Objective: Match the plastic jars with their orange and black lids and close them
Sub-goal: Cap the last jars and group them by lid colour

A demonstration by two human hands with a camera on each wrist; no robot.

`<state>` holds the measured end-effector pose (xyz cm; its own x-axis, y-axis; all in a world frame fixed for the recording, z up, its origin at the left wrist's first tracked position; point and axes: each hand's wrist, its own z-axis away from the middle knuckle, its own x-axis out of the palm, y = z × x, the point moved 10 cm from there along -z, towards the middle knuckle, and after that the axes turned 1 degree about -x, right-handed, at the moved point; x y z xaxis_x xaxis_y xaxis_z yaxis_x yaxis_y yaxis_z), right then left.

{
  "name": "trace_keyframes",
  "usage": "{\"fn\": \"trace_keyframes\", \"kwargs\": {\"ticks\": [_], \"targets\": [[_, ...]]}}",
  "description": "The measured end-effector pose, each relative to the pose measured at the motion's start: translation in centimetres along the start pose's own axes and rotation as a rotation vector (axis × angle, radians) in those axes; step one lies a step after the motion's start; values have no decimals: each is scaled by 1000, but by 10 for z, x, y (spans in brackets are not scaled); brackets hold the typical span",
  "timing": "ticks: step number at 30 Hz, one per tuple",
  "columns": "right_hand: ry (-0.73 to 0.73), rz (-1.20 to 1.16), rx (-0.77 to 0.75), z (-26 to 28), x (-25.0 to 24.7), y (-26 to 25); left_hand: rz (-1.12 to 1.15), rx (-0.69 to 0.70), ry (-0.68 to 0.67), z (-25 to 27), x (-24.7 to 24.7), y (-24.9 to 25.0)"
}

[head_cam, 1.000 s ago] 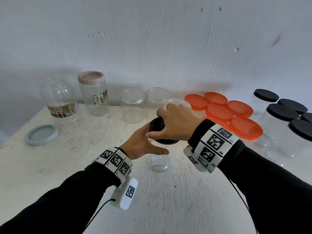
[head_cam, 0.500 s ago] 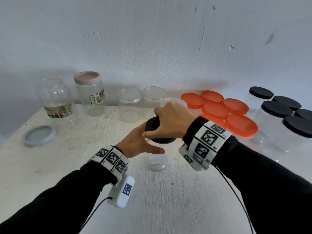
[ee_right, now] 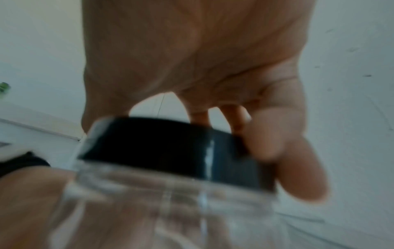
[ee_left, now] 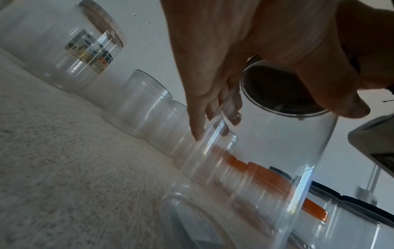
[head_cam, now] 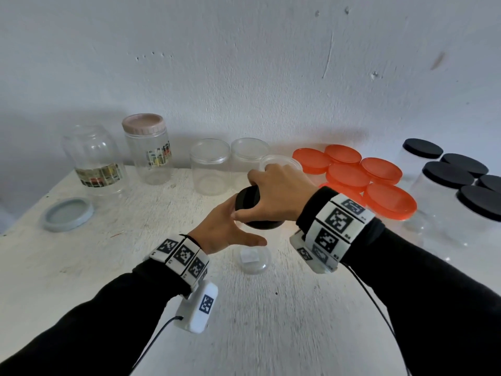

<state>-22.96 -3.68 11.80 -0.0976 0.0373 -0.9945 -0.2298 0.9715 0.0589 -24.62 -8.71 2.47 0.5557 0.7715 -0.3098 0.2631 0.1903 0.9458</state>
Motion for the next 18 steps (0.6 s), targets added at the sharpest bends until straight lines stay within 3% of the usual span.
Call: {"fn": "trace_keyframes", "kwargs": {"ticks": [2, 6, 8, 11, 13, 15, 18], "targets": [[-60, 42, -16, -1, 2, -1, -12, -14, -9, 0, 0, -1], [-436, -196, -184, 9, 17, -9, -67, -21, -4, 0, -1, -1], [-386, -200, -200, 8, 13, -8, -80, -21, -6, -1, -1, 0], [-126, -124, -111, 3, 0, -5, -68, -16, 5, 0, 0, -1], [-33, -47, -88, 3, -4, -6, -59, -10, 14, 0, -1, -1], [-72, -12, -92, 3, 0, -5, -48, -10, 8, 1, 0, -2], [-322, -125, -174, 9, 16, -5, -81, -15, 12, 0, 0, -2]]}}
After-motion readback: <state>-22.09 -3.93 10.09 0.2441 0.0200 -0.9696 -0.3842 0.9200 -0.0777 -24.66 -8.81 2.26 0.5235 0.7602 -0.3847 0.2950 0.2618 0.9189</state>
